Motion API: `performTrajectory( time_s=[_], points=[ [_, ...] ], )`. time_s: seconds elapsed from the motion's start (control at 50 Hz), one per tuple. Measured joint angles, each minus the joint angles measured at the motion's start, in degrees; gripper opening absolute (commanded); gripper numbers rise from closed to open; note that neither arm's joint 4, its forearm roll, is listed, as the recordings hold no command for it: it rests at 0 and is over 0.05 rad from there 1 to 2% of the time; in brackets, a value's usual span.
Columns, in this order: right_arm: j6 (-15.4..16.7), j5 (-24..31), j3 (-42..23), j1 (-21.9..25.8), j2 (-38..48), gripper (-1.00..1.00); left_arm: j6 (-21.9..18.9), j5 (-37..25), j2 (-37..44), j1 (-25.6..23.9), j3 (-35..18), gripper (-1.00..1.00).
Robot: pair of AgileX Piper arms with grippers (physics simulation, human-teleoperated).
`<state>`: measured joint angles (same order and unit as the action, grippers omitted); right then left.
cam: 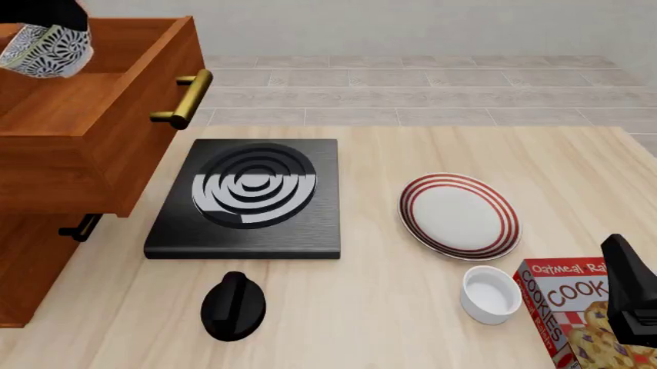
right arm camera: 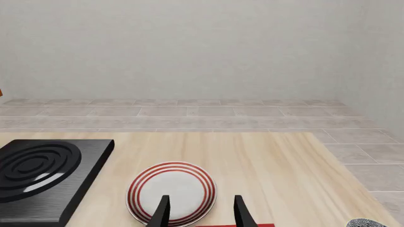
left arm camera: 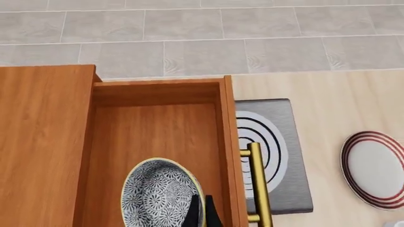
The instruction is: Pick the akita bowl in the top layer of the wooden cabinet and place it on the plate.
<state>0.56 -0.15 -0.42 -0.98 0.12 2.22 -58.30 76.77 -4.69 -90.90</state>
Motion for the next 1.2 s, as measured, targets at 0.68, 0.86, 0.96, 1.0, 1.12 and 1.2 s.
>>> performTrajectory(
  time_s=[0.68, 0.86, 0.96, 1.0, 1.12, 1.2],
  points=[
    [0.0, 0.0, 0.0, 0.0, 0.0, 1.00, -4.1, 0.4, -1.4, -4.3, -8.5, -1.00],
    [0.0, 0.0, 0.0, 0.0, 0.0, 1.00, -5.5, 0.4, -1.7, -6.3, -9.9, -1.00],
    [0.0, 0.0, 0.0, 0.0, 0.0, 1.00, -6.1, 0.2, -1.6, -7.6, -10.9, -1.00],
    [0.0, 0.0, 0.0, 0.0, 0.0, 1.00, -6.3, 0.1, -1.5, -8.1, -11.2, -1.00],
    [0.0, 0.0, 0.0, 0.0, 0.0, 1.00, -7.0, 0.1, -1.3, -9.7, -12.0, -1.00],
    [0.0, 0.0, 0.0, 0.0, 0.0, 1.00, -7.4, 0.0, -0.9, -10.6, -12.7, -1.00]
  ],
)
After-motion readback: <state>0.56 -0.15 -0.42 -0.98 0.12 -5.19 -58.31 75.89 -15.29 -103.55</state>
